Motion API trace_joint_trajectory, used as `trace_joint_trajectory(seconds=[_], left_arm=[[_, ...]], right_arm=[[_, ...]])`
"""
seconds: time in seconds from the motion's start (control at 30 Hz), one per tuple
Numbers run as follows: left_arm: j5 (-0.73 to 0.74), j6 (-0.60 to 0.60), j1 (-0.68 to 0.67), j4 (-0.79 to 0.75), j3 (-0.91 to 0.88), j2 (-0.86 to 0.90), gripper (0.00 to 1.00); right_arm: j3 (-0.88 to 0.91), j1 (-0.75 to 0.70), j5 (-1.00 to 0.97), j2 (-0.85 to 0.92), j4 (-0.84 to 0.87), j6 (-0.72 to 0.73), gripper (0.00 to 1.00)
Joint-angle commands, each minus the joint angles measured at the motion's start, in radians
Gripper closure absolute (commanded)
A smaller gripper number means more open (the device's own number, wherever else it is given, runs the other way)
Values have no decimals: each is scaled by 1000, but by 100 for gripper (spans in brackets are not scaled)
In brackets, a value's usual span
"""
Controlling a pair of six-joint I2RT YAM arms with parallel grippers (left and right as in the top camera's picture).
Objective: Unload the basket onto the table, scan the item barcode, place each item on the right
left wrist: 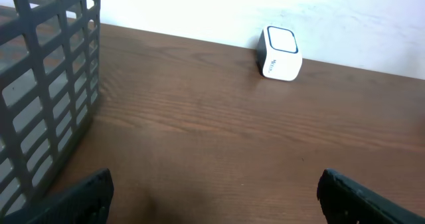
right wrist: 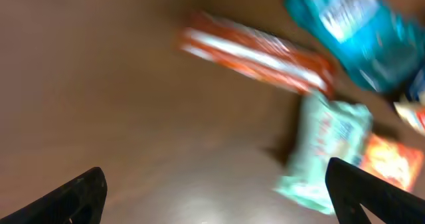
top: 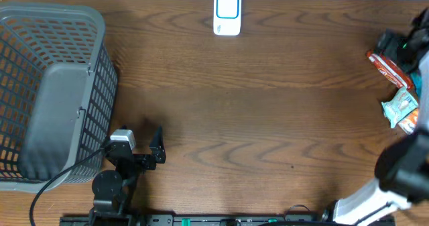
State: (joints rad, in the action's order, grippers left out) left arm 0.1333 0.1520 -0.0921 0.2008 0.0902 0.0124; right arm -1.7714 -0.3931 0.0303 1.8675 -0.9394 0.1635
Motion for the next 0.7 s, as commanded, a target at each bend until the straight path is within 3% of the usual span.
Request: trace_joint_trajectory(seconds=[0.0, 0.33, 0.67], left_arm=[[16, -13, 5, 6, -25, -2, 2], [16, -13, 5, 6, -25, -2, 2], [16, -13, 5, 6, -25, -2, 2]], right_arm=[[-50, 22, 234, -230, -3, -30, 1], [-50, 14, 230, -652, -45, -30, 1], [-50, 14, 230, -918, -46, -30, 1]])
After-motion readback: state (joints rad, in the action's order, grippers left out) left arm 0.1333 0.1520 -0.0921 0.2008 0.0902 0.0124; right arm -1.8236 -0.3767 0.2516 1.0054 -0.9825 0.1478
